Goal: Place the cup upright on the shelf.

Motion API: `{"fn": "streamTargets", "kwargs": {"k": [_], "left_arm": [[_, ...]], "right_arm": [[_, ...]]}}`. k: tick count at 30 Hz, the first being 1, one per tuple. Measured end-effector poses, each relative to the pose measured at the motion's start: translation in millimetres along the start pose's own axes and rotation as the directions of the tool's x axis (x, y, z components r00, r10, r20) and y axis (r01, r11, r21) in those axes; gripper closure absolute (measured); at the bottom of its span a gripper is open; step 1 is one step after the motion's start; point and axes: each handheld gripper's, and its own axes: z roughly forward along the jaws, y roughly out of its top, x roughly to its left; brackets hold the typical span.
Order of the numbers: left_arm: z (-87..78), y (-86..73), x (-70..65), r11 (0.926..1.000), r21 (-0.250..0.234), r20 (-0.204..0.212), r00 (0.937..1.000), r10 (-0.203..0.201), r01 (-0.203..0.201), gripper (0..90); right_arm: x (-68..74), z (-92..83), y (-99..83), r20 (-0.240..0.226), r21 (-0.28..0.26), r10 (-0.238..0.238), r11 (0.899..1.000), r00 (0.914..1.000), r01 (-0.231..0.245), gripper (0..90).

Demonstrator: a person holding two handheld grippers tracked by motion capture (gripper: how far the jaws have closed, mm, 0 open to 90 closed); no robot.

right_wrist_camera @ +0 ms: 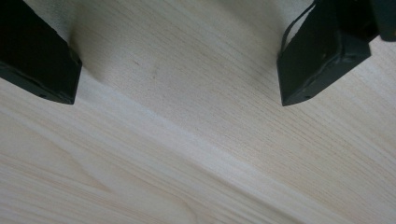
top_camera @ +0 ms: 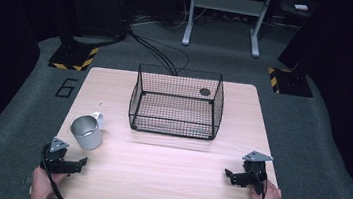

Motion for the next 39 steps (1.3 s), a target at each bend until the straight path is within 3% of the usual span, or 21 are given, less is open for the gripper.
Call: {"fn": "streamTargets", "kwargs": {"k": [10,11,18,28,39], "left_arm": [[-17.1,20.3,-1.6,0.9996,-0.028,0.028,0.9996,0.005,-0.004,0.1],[-18.2,22.6,-2.4,0.9987,-0.051,0.026,0.9997,0.002,-0.001,0.0],[-29.2,42.5,-0.2,0.9961,-0.087,0.049,0.9987,0.015,-0.01,0.0],[-31.0,67.2,-1.0,0.9922,-0.122,0.053,0.9981,0.031,-0.025,0.0],[-15.7,88.2,-6.5,0.9915,-0.123,0.034,0.9983,0.048,-0.044,0.0]], "right_arm": [[-0.1,0.4,-0.2,0.001,-0.009,0.001,1.0,1.0,-0.001,0.0],[0.1,0.3,-0.2,0.001,-0.009,0.002,1.0,1.0,-0.002,0.0],[0.0,0.3,-0.2,0.001,-0.009,0.001,1.0,1.0,-0.001,0.0],[-0.2,0.1,0.0,-0.001,-0.001,-0.002,1.0,1.0,0.002,0.0],[-0.5,0.0,0.1,-0.001,0.0,-0.003,1.0,1.0,0.003,0.0]]}}
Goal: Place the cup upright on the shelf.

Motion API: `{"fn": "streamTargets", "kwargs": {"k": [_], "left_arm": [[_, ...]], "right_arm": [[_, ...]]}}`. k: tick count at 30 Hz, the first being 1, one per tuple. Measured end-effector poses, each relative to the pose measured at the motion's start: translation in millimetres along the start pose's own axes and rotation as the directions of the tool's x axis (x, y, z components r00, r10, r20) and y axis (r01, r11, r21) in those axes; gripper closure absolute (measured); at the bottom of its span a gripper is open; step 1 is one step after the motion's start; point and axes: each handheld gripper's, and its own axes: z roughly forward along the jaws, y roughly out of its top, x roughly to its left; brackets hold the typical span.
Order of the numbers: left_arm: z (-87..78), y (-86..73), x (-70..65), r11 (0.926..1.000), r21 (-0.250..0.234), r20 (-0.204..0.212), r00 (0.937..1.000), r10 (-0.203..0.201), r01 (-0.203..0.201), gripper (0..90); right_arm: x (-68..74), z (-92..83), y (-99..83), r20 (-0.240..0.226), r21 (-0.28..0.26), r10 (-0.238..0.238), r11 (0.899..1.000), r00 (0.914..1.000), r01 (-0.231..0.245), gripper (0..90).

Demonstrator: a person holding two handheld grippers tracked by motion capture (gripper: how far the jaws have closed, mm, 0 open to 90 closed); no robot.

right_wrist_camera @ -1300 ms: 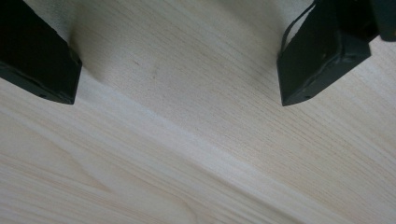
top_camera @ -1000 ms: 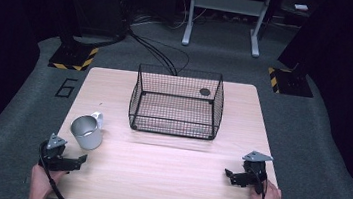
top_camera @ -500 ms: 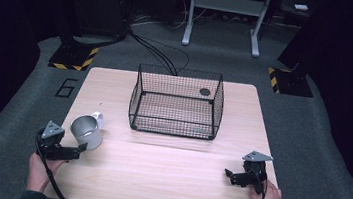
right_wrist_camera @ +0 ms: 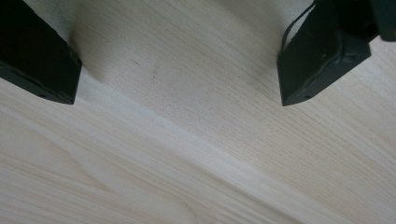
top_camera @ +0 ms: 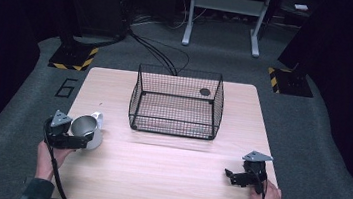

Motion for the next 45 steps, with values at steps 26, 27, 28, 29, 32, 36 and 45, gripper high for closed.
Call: {"fn": "streamTargets", "kwargs": {"k": [26,27,28,29,32,36,45], "left_arm": [[18.0,6.9,-6.0,0.9996,0.021,-0.054,0.9984,0.018,-0.017,5.9],[17.9,7.0,-5.6,0.9996,0.022,-0.051,0.9985,0.021,-0.02,6.0],[17.7,7.2,-5.4,0.9995,0.025,-0.048,0.9986,0.022,-0.021,6.0],[17.7,7.3,-5.3,0.9994,0.025,-0.047,0.9986,0.024,-0.023,6.0],[17.6,7.0,-6.0,0.9995,0.009,-0.043,0.9986,0.029,-0.029,6.1],[14.1,8.7,-5.1,0.9995,0.004,-0.026,0.9991,0.032,-0.032,6.1],[3.0,11.7,-6.9,0.9988,-0.005,-0.006,0.9988,0.048,-0.048,6.1]], "right_arm": [[-0.2,0.6,-0.1,0.0,-0.011,-0.001,1.0,1.0,0.001,0.0],[-0.2,0.6,-0.1,0.0,-0.011,-0.002,1.0,1.0,0.002,0.0],[-0.2,0.6,-0.1,0.0,-0.011,-0.002,1.0,1.0,0.002,0.0],[-0.2,0.6,-0.1,0.0,-0.011,-0.002,1.0,1.0,0.002,0.0],[-0.2,0.6,-0.1,0.0,-0.011,-0.001,1.0,1.0,0.001,0.0],[-0.3,0.6,-0.1,0.0,-0.011,-0.002,1.0,1.0,0.002,0.0],[-0.5,0.7,-0.1,-0.001,-0.011,-0.004,1.0,1.0,0.004,0.0]]}}
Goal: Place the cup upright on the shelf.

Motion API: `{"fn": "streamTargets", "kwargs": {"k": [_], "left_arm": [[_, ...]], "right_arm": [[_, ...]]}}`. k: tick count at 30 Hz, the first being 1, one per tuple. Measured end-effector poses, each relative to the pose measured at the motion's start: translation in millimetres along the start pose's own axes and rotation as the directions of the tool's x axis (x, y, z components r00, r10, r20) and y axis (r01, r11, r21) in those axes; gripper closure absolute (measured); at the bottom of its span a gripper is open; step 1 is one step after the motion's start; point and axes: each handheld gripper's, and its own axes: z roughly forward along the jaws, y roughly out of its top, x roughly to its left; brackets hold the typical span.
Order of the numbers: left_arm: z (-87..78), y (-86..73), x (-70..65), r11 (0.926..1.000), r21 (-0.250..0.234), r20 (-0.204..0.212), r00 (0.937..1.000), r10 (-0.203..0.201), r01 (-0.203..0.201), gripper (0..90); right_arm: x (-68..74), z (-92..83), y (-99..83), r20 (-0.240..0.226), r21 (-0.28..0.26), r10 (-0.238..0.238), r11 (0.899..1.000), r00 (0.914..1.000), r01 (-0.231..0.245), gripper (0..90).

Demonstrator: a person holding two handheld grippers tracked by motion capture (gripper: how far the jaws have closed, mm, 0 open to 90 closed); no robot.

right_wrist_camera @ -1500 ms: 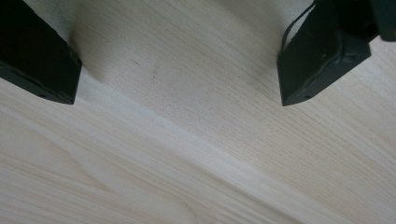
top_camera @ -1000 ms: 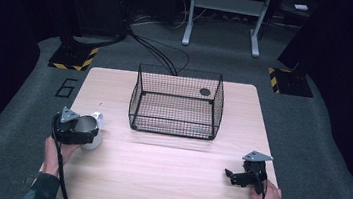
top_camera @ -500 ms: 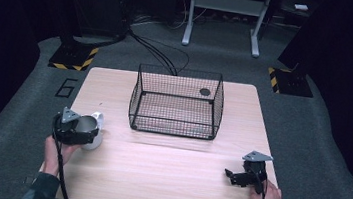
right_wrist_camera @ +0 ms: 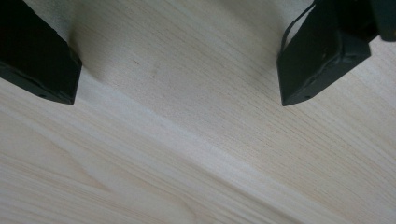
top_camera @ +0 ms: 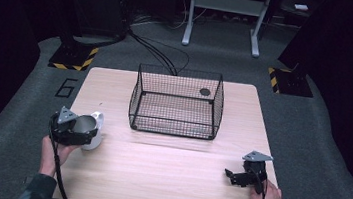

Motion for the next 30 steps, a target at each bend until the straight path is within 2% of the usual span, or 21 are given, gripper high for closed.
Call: {"fn": "streamTargets", "kwargs": {"k": [18,30], "left_arm": [[-15.0,4.7,-15.6,0.9976,-0.007,0.034,0.997,0.069,-0.069,6.1],[-18.8,5.6,-25.8,0.9954,-0.019,0.063,0.9935,0.095,-0.094,6.1]], "right_arm": [[0.0,-0.1,0.1,0.0,0.002,0.0,1.0,1.0,0.0,0.0],[0.0,0.0,0.0,0.0,0.0,0.0,1.0,1.0,0.0,0.0]]}}
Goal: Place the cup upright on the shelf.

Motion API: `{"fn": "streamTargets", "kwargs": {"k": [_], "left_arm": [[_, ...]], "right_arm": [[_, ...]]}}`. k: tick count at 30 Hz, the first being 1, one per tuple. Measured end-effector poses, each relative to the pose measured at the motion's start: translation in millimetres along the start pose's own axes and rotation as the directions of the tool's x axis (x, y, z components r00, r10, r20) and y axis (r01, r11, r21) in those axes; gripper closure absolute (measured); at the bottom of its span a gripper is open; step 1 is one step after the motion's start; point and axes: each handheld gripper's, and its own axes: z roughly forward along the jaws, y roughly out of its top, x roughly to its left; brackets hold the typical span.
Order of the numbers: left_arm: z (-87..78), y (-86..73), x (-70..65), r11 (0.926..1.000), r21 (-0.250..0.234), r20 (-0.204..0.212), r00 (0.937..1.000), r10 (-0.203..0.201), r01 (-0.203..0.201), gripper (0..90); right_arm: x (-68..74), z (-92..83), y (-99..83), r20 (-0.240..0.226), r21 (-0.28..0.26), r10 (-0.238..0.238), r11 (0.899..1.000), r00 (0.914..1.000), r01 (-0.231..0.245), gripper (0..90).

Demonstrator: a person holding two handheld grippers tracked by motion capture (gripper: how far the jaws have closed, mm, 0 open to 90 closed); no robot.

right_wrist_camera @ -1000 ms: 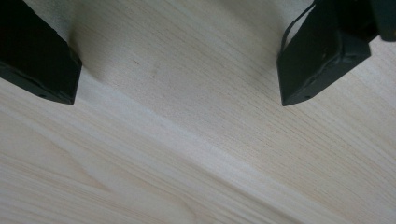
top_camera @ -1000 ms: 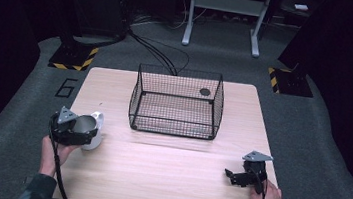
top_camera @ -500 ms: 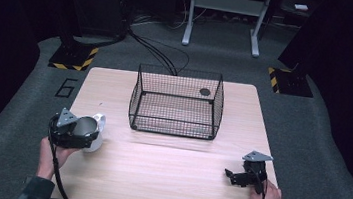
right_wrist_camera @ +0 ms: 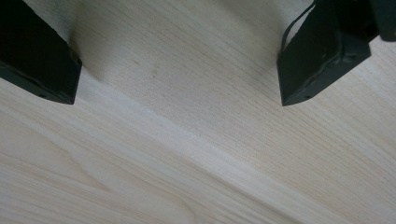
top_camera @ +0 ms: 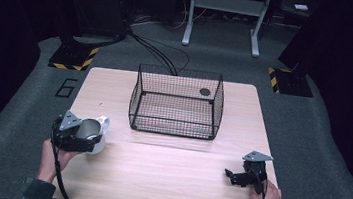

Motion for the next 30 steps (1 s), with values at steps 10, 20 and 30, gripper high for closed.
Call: {"fn": "streamTargets", "kwargs": {"k": [10,20,30], "left_arm": [[-1.9,3.4,-8.3,0.9995,0.002,0.023,0.9993,0.031,-0.031,6.1],[-2.7,8.3,-16.8,0.9985,-0.008,0.053,0.9971,0.055,-0.055,6.1],[-1.3,14.0,-26.2,0.9964,-0.011,0.086,0.9927,0.085,-0.084,6.1]], "right_arm": [[0.1,0.0,0.0,0.0,0.0,0.001,1.0,1.0,-0.001,0.0],[0.0,0.0,0.0,0.0,0.0,0.0,1.0,1.0,0.0,0.0],[0.1,0.0,0.0,0.0,0.0,0.001,1.0,1.0,-0.001,0.0]]}}
